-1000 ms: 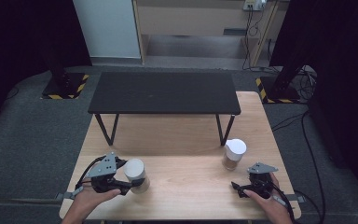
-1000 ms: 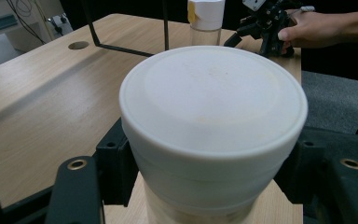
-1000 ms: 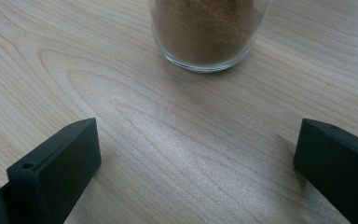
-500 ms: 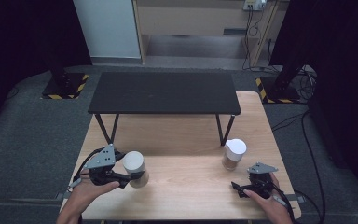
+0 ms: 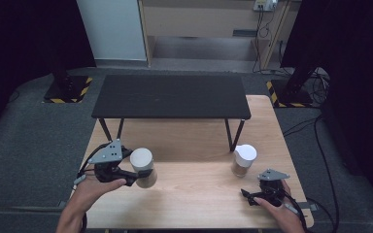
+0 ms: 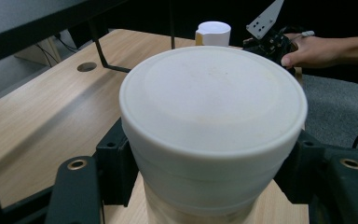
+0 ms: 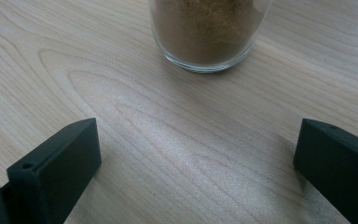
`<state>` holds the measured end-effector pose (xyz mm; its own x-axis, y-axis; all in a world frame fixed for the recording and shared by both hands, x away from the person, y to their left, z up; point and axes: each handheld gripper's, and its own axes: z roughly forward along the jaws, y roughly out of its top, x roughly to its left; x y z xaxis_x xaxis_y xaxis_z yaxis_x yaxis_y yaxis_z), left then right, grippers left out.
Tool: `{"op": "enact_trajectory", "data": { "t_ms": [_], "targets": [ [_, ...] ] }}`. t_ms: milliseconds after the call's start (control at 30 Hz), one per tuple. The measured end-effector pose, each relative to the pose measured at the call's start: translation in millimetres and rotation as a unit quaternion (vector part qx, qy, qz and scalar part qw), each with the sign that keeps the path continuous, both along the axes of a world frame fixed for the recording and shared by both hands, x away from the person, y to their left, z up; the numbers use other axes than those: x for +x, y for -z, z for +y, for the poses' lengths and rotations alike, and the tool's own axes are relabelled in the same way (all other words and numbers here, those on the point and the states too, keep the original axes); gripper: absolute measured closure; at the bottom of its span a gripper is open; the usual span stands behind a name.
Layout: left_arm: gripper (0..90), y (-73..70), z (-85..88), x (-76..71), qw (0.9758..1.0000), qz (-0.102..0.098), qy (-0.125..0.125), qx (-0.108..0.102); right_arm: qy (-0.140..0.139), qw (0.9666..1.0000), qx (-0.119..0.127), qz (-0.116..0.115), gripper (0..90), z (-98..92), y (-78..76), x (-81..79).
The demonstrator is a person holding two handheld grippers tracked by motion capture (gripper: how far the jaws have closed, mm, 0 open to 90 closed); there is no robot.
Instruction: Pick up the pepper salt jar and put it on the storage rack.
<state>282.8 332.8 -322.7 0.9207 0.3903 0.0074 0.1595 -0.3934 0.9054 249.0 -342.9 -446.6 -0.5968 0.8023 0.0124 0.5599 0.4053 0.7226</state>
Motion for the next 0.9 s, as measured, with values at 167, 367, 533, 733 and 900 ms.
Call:
{"op": "enact_trajectory", "data": {
  "t_ms": [167, 367, 533, 733, 900],
  "targets": [
    [33.2, -7.8, -2.4, 7.9, 1.0, 0.0, 0.006, -0.002, 0.0, 1.0, 0.0, 0.0, 1.4, -0.1, 0.0, 0.0],
    [33.1, -18.9, -5.6, 14.4, 1.0, 0.0, 0.008, 0.0, 0.001, 1.0, 0.0, 0.001, 1.3, 0.1, -0.2, 0.0],
    [33.1, -30.5, -7.9, 19.3, 0.9999, -0.005, 0.011, 0.001, 0.001, 1.0, 0.0, 0.001, 1.4, 0.1, -0.2, 0.0],
    [33.1, -50.0, -10.8, 24.9, 0.9998, -0.011, 0.015, 0.006, 0.0, 1.0, 0.0, 0.0, 1.4, -0.1, 0.0, 0.0],
    [33.1, -67.4, -14.0, 29.4, 0.9998, -0.008, 0.016, 0.01, 0.0, 1.0, 0.0, 0.0, 1.3, 0.0, 0.0, 0.0]
  ]
}}
